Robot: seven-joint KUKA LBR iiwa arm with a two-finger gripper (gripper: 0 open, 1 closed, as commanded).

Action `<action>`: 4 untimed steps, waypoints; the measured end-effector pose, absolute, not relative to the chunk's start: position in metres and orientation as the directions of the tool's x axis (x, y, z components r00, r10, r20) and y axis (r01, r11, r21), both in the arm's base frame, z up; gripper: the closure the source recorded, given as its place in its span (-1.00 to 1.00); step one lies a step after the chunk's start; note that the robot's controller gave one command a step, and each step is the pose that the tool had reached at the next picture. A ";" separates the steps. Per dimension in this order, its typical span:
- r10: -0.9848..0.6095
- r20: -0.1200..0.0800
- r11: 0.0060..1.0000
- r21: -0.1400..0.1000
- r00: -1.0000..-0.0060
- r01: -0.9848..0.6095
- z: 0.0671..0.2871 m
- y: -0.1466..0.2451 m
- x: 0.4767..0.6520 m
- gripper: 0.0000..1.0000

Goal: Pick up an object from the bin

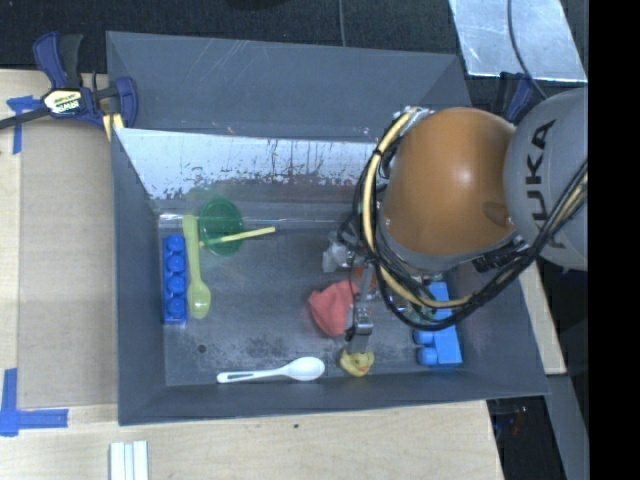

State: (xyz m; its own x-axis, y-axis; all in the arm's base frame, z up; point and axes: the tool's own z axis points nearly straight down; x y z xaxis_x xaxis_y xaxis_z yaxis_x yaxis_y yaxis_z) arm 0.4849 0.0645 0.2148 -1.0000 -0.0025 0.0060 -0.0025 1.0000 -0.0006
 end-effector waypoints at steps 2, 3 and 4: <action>0.053 -0.010 0.999 0.002 -0.999 0.053 0.164 0.051 0.508 -1.00; 0.059 -0.003 0.998 0.001 -0.998 0.059 0.131 0.041 0.512 -1.00; 0.137 -0.008 0.991 0.002 -0.991 0.137 0.121 0.027 0.523 -1.00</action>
Offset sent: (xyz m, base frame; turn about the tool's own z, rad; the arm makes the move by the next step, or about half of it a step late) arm 0.0268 -0.0177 -0.0720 0.0754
